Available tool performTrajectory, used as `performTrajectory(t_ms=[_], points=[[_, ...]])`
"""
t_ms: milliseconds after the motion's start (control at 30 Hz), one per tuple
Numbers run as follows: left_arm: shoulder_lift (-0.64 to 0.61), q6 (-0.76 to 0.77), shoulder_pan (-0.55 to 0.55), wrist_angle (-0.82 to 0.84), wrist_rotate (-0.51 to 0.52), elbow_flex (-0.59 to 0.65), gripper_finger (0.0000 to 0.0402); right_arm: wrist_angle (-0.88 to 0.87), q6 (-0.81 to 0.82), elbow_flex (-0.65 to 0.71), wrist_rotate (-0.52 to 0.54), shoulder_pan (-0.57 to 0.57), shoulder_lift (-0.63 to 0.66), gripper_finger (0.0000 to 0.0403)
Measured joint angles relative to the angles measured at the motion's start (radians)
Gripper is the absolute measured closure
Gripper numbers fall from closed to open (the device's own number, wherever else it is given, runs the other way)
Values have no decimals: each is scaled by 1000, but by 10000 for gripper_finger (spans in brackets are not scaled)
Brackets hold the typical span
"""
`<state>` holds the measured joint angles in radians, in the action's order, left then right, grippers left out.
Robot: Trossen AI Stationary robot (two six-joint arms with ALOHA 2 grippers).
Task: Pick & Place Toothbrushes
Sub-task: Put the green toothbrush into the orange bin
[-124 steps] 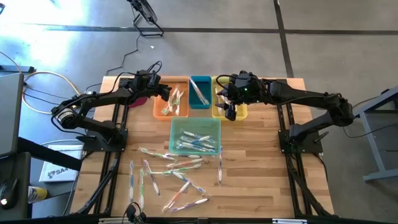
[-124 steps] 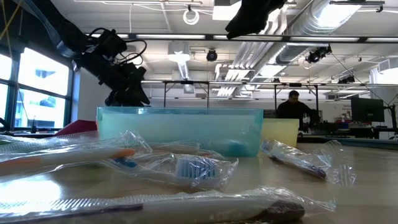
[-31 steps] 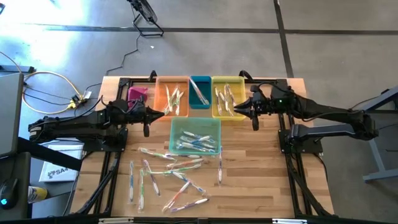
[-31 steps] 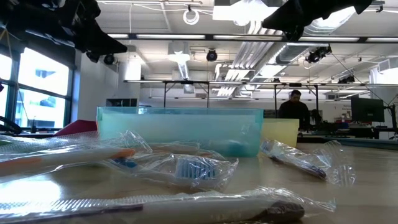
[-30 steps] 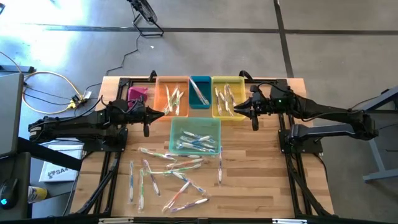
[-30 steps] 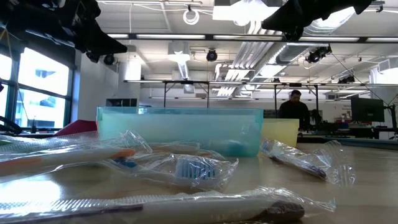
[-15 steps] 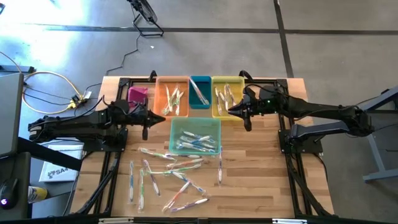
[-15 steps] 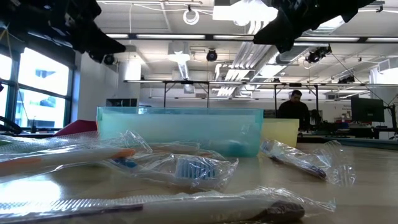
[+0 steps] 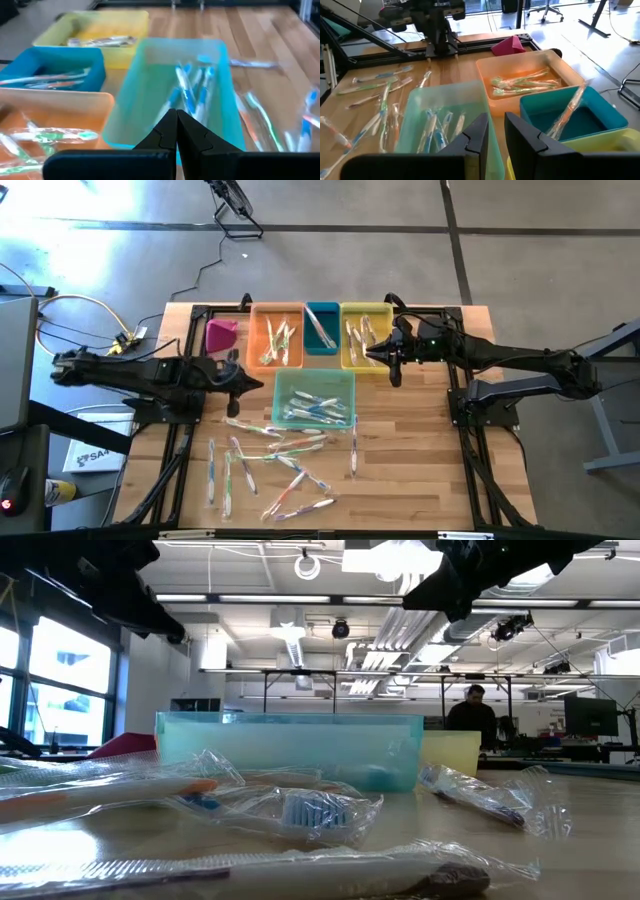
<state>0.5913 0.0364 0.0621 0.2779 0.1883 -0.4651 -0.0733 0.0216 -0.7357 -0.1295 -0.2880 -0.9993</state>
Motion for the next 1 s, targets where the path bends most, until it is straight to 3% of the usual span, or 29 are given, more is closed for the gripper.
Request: performTrajectory(t_ms=[167,433,633,900,1000], points=[[65,60,124,55,91,-37,401,3,0,0,-2,0,0,348],[246,275,249,306,193,-151,401,2,0,0,-3,0,0,348],[377,317,272,461,153,-254,401,3,4,0,-3,0,-2,348],[423,319,273,476,-18,-275,401,3,3,0,-1,0,-2,348],[427,340,272,472,1,-275,401,2,3,0,-1,0,-2,348]])
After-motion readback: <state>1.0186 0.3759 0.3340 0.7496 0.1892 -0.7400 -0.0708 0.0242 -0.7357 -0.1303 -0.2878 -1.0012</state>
